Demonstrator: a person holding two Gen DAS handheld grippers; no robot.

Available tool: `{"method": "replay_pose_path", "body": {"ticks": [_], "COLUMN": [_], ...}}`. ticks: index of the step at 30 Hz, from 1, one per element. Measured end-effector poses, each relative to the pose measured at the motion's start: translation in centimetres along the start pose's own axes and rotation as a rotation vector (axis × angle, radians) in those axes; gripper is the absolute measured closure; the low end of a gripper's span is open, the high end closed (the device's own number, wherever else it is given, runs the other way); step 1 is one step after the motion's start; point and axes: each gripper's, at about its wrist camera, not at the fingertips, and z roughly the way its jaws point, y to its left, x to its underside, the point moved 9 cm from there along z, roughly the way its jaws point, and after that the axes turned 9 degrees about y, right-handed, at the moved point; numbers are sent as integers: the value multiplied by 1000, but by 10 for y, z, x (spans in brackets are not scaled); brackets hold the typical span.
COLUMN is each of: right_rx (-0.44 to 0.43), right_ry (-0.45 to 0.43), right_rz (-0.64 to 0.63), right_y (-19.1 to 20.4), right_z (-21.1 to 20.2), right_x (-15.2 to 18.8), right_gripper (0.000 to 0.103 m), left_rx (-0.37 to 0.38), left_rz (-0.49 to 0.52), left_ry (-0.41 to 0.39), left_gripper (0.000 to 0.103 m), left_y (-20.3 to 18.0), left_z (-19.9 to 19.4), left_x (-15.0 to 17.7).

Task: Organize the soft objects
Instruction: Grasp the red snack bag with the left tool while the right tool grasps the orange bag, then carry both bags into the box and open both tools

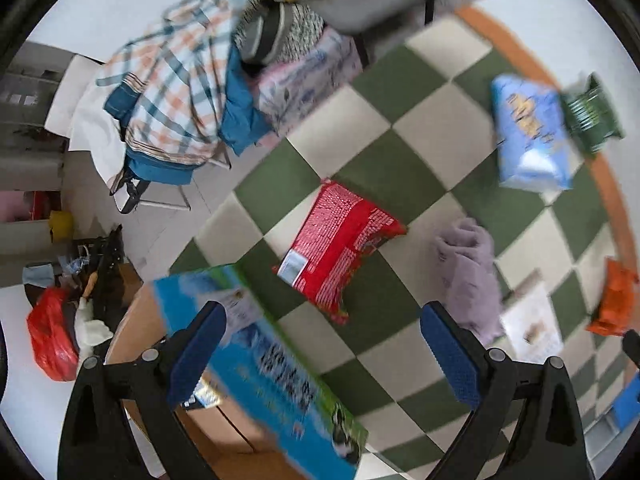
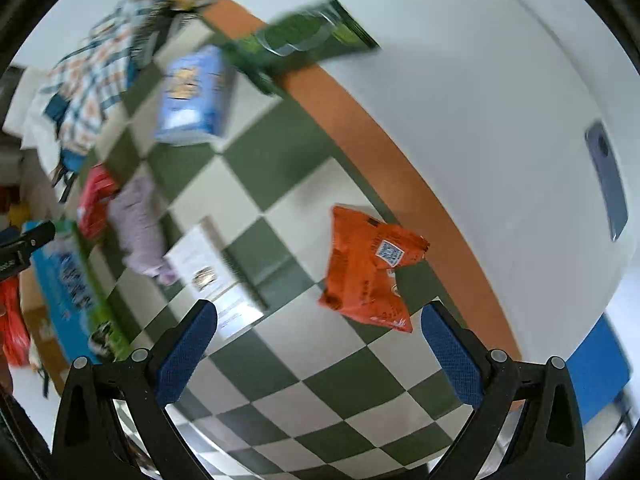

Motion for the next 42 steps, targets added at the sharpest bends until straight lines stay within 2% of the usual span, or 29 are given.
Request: {"method": "replay_pose_path", "body": {"ticks": [4, 7, 10, 15, 17, 19, 20, 21, 23, 25, 27, 29, 31, 34, 38, 40, 42], "right_rx": [13, 31, 10, 7, 7, 0, -6, -12, -22, -37, -39, -44, -27, -15, 12, 15, 25], "right_ry": [24, 16, 54, 78, 80, 80, 81, 84, 92, 96, 97, 104, 94, 91, 90, 89, 88], "right_rz": [69, 105, 125, 138, 144, 152, 157, 163, 172, 181, 193, 197, 189, 165, 148, 150, 148], "right_y": [-14, -22, -25, -26, -28, -28, -29, -30, -32, -33, -36, -38, -41, -39, -35, -33, -12], "right_z": [30, 43, 60, 76, 79, 80, 81, 83, 85, 88, 92, 95, 95, 95, 97, 97, 104], "right_x": [-6, -8, -3, 0, 0, -1, -2, -2, 0, 2, 4, 7, 12, 18, 22, 20, 1], "right_gripper": [0, 0, 0, 0, 0, 0, 0, 0, 0, 3, 12, 29, 35, 36, 35, 34, 34], "left_rx": [-41, -47, -47, -7, 2, 26, 41, 69, 135, 126, 133, 154, 175, 169, 204, 205, 205], "left_rz": [29, 44, 73, 139, 144, 140, 136, 129, 99, 77, 67, 52, 53, 50, 18, 18, 14], "left_ry": [61, 88, 115, 170, 149, 144, 138, 137, 145, 136, 130, 136, 133, 112, 119, 118, 118], "left_gripper": [3, 3, 3, 1, 2, 6, 13, 26, 43, 45, 49, 50, 50, 48, 48, 48, 49], "left_y": [2, 7, 12, 5, 4, 3, 2, 0, -3, -5, -9, -12, -18, -19, -14, -13, -12], "left_z": [38, 57, 70, 91, 88, 88, 86, 84, 81, 79, 79, 79, 78, 78, 81, 82, 83], "left_x": [-19, -31, -40, -45, -48, -46, -45, -43, -38, -34, -28, -22, -17, -14, -14, -13, -15]}}
